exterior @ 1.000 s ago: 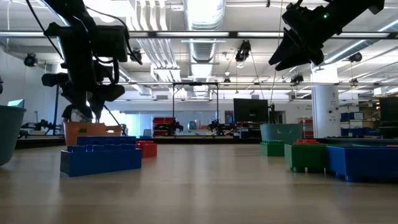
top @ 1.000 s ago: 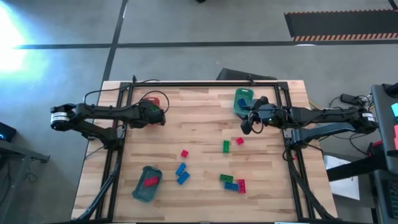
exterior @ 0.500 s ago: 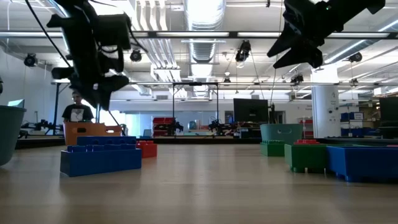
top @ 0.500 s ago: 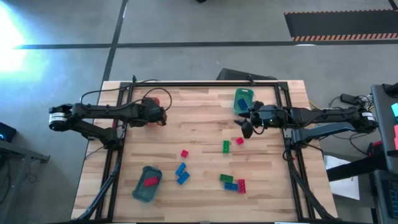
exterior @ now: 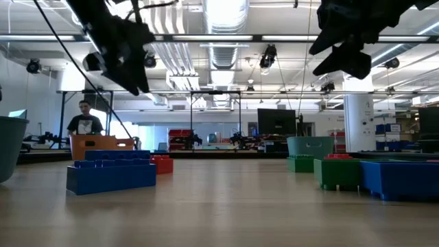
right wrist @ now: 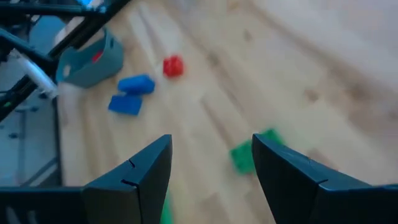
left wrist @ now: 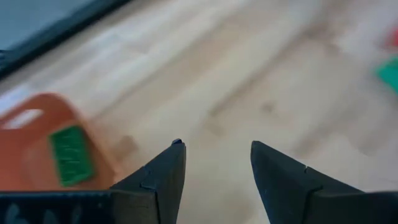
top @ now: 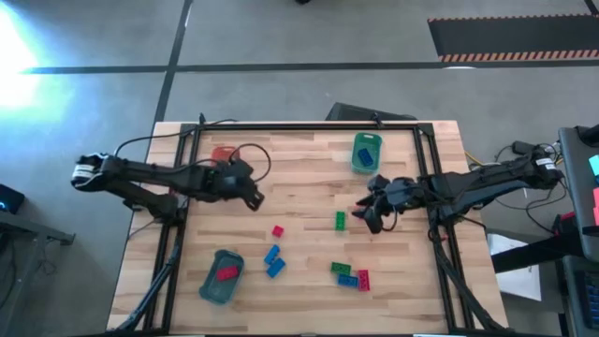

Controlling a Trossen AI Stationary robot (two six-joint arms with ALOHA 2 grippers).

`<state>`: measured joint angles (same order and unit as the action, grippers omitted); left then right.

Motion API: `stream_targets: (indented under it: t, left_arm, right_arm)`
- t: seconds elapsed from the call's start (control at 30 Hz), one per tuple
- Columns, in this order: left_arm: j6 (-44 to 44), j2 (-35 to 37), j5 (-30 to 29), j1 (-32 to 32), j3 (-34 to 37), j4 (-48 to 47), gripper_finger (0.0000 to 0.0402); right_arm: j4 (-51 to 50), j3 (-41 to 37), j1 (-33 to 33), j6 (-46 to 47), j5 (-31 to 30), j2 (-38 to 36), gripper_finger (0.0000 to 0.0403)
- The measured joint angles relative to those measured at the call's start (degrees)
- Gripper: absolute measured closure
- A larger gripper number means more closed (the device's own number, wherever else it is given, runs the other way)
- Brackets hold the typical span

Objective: Sort & place blocks by color
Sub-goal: Put the red game piece into the blue bin

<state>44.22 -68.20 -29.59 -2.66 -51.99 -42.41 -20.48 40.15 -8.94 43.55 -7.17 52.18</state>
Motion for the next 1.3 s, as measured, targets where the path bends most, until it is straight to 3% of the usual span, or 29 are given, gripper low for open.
stream_targets:
  t: [0.1, 0.3, 0.5, 0.83, 1.3]
  left_arm:
    - [0.0, -0.1, 1.8, -3.1, -1.3, 0.7, 0.0237]
    - [-3.6, -0.7, 1.9, -8.2, -1.5, 7.1, 0.0237]
    - [-4.1, -1.3, 2.0, -9.2, -1.8, 11.1, 0.0237]
    - [-8.1, -1.2, 2.0, -9.2, -2.4, 19.0, 0.0237]
    - [-11.2, -1.4, 0.3, -9.2, -2.1, 19.5, 0.0237]
  right_arm:
    - [-3.8, 1.0, -0.3, 4.5, 2.9, 0.0, 0.0193]
    - [-14.4, 1.5, -0.3, 13.7, 2.7, 0.9, 0.0193]
    - [-19.2, 1.5, -2.0, 16.7, 2.4, 3.9, 0.0193]
    - [-22.1, 1.5, -4.2, 22.0, -4.2, 12.7, 0.0193]
    - [-19.5, 5.0, -4.0, 22.4, -14.2, 28.9, 0.0193]
